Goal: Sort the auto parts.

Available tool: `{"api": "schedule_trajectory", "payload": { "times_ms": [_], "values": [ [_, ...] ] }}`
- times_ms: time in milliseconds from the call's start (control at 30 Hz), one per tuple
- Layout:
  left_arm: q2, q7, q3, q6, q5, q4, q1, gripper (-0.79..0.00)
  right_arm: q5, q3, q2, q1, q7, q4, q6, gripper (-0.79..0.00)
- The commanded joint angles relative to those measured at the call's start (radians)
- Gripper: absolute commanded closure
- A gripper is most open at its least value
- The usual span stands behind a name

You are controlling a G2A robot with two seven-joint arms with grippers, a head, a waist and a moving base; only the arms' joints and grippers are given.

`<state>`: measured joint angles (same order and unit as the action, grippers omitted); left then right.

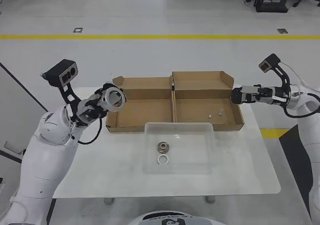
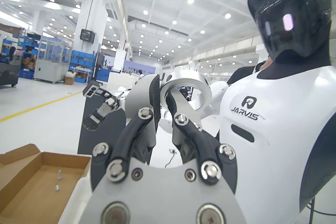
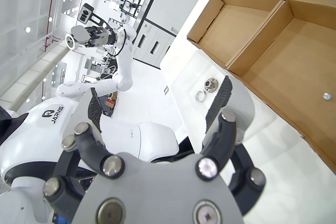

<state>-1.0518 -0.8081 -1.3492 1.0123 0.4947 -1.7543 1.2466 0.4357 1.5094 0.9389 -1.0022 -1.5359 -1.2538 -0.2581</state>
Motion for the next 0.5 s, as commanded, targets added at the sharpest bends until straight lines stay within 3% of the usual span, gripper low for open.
{"api": "schedule_trajectory", "payload": {
  "times_ms": [0,200,467],
  "values": [
    [0.003,0.000,0.005,0.000,0.021,-0.001,-0.004,0.000,0.000,0.000,0.000,0.000,0.000,0.000,0.000,-0.785],
    [-0.002,0.000,0.002,0.000,0.179,-0.012,-0.006,0.000,0.000,0.000,0.000,0.000,0.000,0.000,0.000,-0.785],
    [-0.031,0.000,-0.031,0.000,0.368,-0.063,-0.001,0.000,0.000,0.000,0.000,0.000,0.000,0.000,0.000,-0.785]
  ]
}}
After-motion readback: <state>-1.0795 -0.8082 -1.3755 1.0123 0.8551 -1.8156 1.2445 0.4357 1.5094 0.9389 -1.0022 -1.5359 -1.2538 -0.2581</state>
